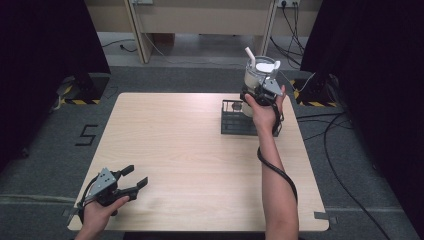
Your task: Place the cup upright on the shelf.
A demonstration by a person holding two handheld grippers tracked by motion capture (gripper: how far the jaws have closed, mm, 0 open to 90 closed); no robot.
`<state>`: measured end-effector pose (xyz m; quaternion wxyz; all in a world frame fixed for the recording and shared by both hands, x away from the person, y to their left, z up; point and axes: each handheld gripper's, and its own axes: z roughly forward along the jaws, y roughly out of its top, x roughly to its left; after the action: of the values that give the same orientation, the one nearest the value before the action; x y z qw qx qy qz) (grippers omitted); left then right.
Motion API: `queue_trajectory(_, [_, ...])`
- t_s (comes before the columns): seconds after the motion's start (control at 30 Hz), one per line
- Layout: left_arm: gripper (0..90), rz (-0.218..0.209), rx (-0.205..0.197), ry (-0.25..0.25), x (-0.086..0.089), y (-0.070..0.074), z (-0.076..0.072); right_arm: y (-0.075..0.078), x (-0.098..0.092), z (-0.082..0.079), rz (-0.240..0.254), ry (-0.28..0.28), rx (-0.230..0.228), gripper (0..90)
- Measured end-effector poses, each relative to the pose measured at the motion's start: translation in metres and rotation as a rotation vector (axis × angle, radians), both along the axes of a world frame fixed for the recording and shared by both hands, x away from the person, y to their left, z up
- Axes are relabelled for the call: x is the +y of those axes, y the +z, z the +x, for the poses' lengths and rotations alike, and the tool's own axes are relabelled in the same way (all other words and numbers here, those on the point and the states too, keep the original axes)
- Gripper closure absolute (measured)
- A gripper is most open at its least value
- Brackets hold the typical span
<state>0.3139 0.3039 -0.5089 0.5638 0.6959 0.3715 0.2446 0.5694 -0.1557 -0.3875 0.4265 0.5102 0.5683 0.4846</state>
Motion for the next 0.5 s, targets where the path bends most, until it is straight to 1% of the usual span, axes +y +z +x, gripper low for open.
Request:
queue_trajectory(0.33, [25.1,0.002,0.002,0.004,0.000,0.000,0.000,-0.008,-0.001,0.004,0.009,-0.005,0.014,10.5])
queue_trajectory(0.5, [25.1,0.000,0.002,0.006,0.001,0.000,0.000,-0.016,0.000,0.006,0.004,-0.008,0.030,10.5])
